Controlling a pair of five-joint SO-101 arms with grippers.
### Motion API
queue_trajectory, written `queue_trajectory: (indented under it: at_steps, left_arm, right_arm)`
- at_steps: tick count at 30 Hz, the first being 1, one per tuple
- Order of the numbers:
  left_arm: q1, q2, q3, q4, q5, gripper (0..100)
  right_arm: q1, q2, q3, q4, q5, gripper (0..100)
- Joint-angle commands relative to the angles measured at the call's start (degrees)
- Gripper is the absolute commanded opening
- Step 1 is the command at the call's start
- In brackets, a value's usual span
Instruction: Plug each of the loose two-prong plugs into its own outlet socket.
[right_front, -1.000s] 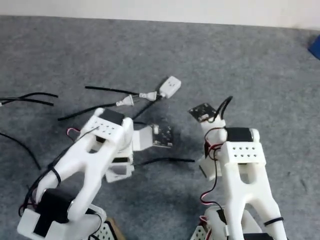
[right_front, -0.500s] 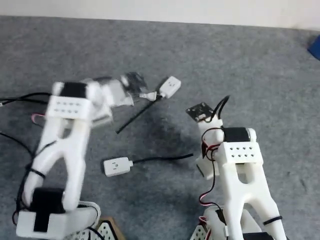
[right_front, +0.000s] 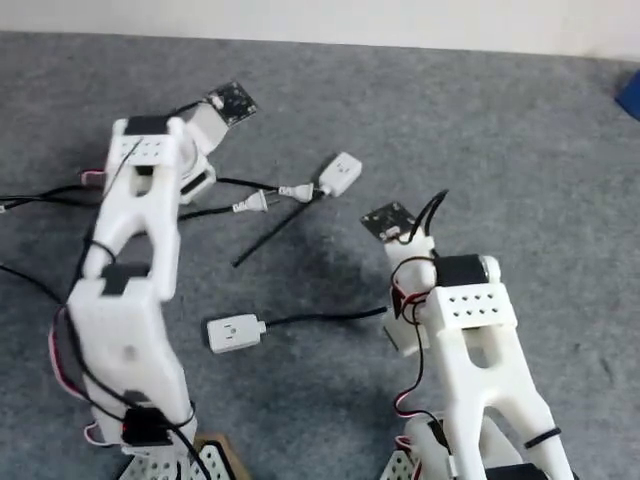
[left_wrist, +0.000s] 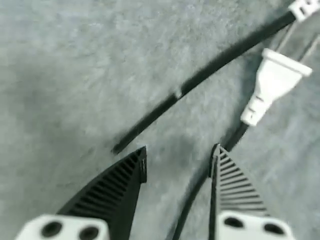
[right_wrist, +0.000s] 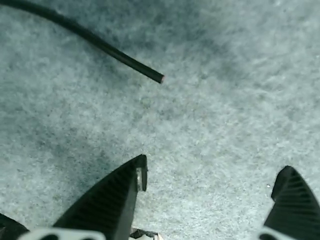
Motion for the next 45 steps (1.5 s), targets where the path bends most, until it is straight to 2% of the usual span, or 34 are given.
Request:
queue_trajectory:
  at_steps: [1, 10, 14, 19, 21, 23, 31, 38, 42, 43, 45]
  left_arm:
    - [3.21, 10.42, -15.34, 5.80, 1.93, 22]
    - [7.78, 23.08, -32.75, 16.70, 2.11, 22]
    - [7.60, 23.43, -39.87, 21.27, 2.11, 22]
    - [8.48, 23.78, -53.41, 32.97, 2.11, 22]
    - [9.19, 23.87, -55.34, 35.34, 3.87, 22]
    - [9.54, 23.87, -54.11, 35.34, 6.59, 22]
    - [10.77, 23.96, -43.30, 34.55, 6.51, 22]
    - [12.35, 23.96, -35.12, 22.51, 6.86, 21]
    - [12.53, 23.96, -33.19, 20.31, 6.68, 21]
    - [12.62, 23.96, -33.27, 20.92, 6.59, 20]
    - [13.14, 23.96, -33.36, 22.07, 6.51, 12]
  right_arm:
    - [-0.57, -0.66, 1.45, -3.30, -0.79, 38.3]
    - [-0.57, -0.75, 3.12, -4.53, -0.79, 38.3]
    - [-0.57, -0.75, 3.21, -4.70, -0.79, 38.3]
    - [-0.66, -0.57, 3.21, -4.70, -0.79, 38.3]
    - [-0.66, -0.48, 3.21, -4.70, -0.79, 38.3]
    - [-0.66, -0.48, 3.21, -4.70, -0.79, 38.3]
    - [-0.66, -0.40, 3.21, -4.62, -0.79, 38.3]
    - [-0.66, -0.75, 3.30, -4.44, -0.79, 38.3]
    - [-0.66, -0.75, 3.30, -4.35, -0.79, 38.3]
    - [-0.66, -0.75, 3.30, -4.35, -0.79, 38.3]
    - [-0.66, -0.75, 3.30, -4.35, -0.79, 38.3]
